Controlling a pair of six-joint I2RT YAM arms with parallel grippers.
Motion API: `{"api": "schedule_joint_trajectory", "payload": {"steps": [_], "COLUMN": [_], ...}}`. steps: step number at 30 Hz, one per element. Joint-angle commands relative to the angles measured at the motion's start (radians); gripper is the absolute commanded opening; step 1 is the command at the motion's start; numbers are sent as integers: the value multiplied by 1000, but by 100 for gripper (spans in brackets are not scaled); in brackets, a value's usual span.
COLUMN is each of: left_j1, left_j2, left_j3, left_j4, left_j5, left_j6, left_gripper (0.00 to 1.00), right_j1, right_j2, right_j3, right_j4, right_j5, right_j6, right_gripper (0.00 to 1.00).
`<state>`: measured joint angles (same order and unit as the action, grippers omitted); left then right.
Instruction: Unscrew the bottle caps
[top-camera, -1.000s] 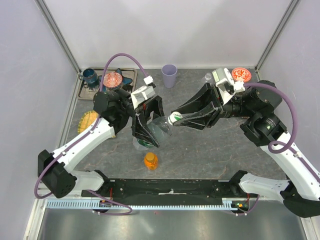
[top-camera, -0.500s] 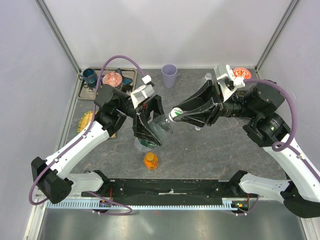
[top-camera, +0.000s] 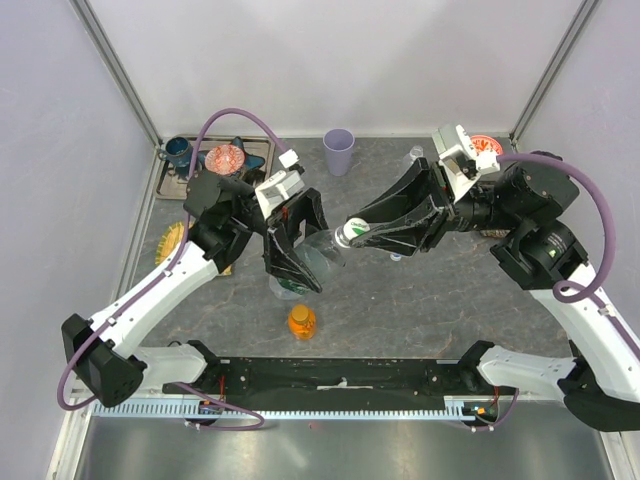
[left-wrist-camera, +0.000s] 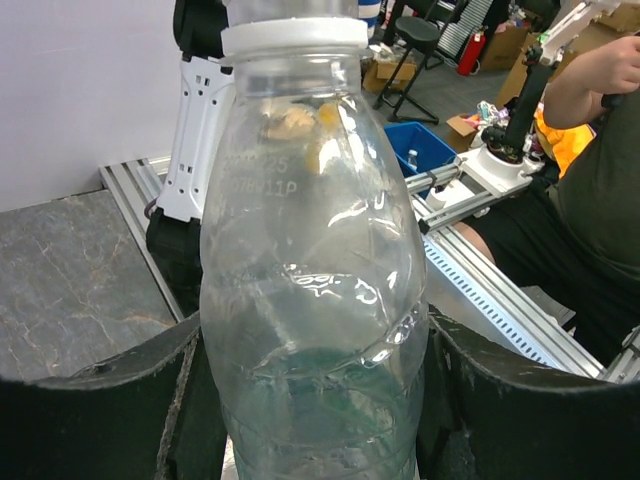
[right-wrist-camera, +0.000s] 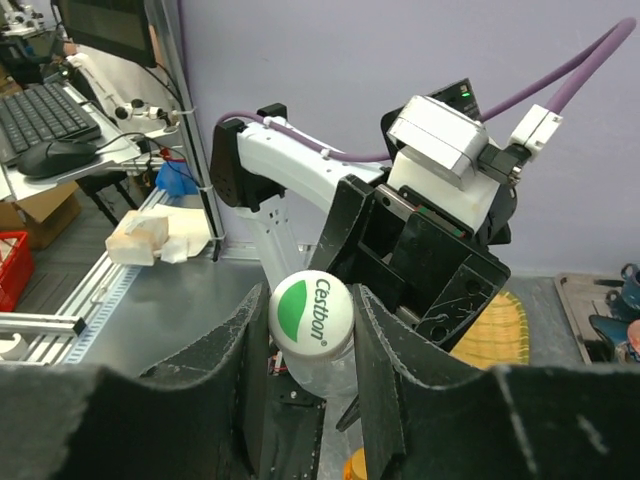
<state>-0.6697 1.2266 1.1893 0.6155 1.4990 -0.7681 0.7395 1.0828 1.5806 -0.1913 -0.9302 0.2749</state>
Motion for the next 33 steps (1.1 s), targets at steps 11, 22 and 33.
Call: {"api": "schedule_joint_trajectory", "payload": {"steps": [11, 22, 33], "left_j1": [42, 42, 42], "left_j2": [-73, -358, -535], "left_j3": [20, -83, -189], "left_j4": [-411, -669, -720], "left_j5": [-258, -813, -951], "left_j6": [297, 579, 607], "left_gripper": [37, 38, 40], "right_j1": [17, 15, 12], "right_j2": [-120, 40, 273], "right_j3": [-36, -568, -817], "right_j4": [-151, -214, 101], "right_j5": [1112, 1295, 1347], "right_j6": [-56, 133, 191], "right_gripper": [0, 0, 0]}}
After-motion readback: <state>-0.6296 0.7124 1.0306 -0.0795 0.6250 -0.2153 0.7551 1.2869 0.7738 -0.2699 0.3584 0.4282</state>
